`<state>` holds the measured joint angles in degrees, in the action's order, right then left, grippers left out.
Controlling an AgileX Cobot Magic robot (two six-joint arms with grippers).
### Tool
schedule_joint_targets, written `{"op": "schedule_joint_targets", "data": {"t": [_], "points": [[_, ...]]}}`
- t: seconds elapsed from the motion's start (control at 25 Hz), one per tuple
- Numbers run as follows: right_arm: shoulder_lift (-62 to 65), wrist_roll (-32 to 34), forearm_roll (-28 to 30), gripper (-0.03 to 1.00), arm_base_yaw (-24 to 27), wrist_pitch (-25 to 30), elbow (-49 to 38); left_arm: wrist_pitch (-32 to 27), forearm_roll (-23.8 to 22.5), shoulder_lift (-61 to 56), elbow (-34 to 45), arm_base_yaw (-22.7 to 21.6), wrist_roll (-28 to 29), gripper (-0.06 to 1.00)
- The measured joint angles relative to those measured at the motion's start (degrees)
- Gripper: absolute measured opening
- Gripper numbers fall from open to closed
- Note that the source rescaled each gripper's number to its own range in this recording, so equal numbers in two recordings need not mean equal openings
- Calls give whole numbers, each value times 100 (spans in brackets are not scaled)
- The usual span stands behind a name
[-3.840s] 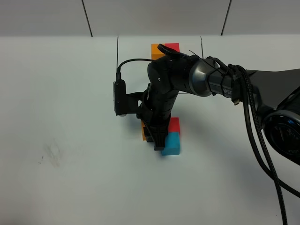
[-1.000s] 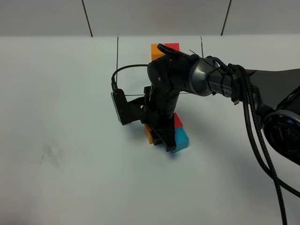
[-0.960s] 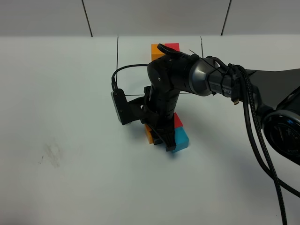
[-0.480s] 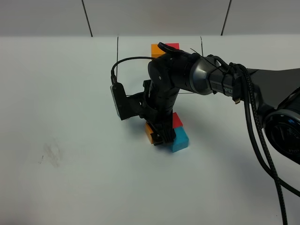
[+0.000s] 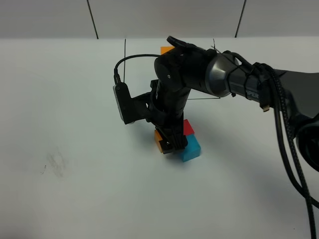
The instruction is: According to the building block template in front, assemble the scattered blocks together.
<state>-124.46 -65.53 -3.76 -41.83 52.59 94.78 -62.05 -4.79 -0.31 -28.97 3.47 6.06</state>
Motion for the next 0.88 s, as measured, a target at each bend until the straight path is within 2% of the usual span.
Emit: {"op": "schedule_joint_targets", "data": {"t": [0.36,0.52,0.64,0.8,0.88], "points": [[941,433,410,83,-125,346,0,0,0,0,0,0,5,0],[1132,654,743,76,-96,627,0,0,0,0,0,0,5,0],[1173,808,856,57,-30,880,0,0,0,0,0,0,5,0],[1173,1054,862,13,79,1137,0,0,0,0,0,0,5,0],[1173,1244,862,4,136,1209,0,0,0,0,0,0,5,0]]}}
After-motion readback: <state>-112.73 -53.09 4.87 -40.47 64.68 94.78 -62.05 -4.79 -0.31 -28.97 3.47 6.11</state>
